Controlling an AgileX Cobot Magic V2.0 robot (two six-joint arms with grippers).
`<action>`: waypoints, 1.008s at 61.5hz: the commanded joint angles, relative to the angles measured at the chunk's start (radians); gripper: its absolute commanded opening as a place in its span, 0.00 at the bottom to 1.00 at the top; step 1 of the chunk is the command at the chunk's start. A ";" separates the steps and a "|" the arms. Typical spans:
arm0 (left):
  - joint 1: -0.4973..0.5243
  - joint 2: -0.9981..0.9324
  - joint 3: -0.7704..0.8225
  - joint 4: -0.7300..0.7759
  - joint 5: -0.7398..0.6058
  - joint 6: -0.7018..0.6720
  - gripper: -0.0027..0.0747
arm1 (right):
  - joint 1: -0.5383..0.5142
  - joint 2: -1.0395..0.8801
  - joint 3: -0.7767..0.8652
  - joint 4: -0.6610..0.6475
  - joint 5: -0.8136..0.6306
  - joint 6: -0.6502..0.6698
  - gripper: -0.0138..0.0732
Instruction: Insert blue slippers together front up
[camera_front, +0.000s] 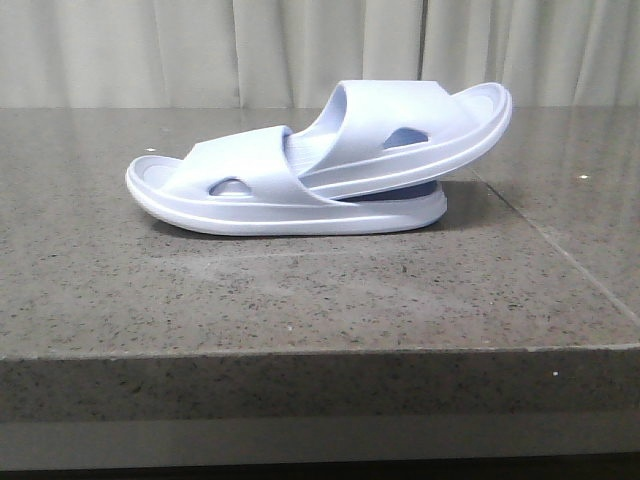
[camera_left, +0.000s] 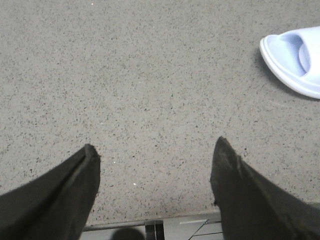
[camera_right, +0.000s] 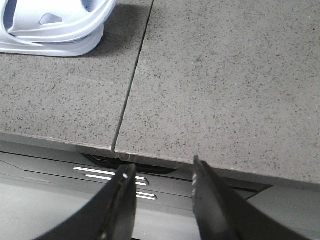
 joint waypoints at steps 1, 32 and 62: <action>0.000 0.004 -0.020 0.001 -0.080 0.000 0.58 | 0.003 0.007 -0.020 0.010 -0.068 0.002 0.52; 0.000 0.004 -0.016 0.001 -0.105 0.000 0.01 | 0.003 0.007 -0.020 0.010 -0.053 0.002 0.03; 0.000 0.004 -0.016 -0.012 -0.101 0.000 0.01 | 0.003 0.007 -0.020 0.010 -0.049 0.002 0.02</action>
